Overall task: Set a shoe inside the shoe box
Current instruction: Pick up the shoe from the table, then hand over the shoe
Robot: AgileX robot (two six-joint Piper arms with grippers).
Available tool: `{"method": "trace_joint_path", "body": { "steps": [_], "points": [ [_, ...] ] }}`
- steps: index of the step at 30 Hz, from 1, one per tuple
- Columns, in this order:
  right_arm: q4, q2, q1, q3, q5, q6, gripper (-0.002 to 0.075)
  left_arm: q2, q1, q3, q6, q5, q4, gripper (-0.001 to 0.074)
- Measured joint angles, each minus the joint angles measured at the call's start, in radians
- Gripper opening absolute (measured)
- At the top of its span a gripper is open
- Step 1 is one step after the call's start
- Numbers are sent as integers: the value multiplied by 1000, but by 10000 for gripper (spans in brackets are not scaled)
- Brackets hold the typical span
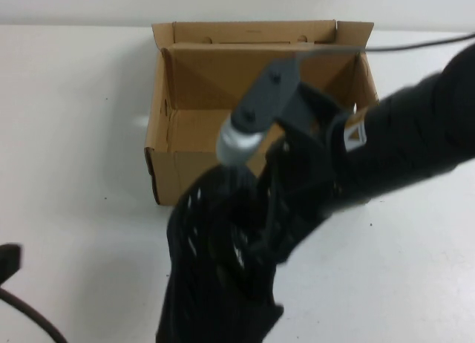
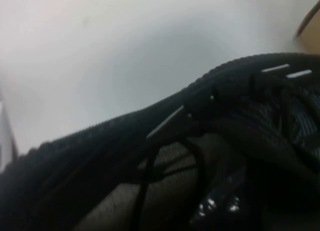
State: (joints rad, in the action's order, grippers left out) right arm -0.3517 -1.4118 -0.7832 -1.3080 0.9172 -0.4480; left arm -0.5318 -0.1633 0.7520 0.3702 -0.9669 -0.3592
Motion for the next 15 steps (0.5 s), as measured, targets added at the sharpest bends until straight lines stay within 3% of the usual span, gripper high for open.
{"method": "trace_joint_path", "body": {
  "steps": [4, 6, 9, 15],
  "points": [
    [91, -17, 0, -115, 3, 119, 0, 0, 0, 0, 123, 88, -176, 405],
    [148, -34, 0, -162, 4, 170, 0, 0, 0, 0, 159, 129, -247, 468],
    [200, -77, 0, -227, 28, 209, 0, -2, 0, 0, 246, 171, -314, 511],
    [274, -187, 0, -379, 120, 326, 0, -64, -2, 1, 492, 160, -429, 525]
  ]
}}
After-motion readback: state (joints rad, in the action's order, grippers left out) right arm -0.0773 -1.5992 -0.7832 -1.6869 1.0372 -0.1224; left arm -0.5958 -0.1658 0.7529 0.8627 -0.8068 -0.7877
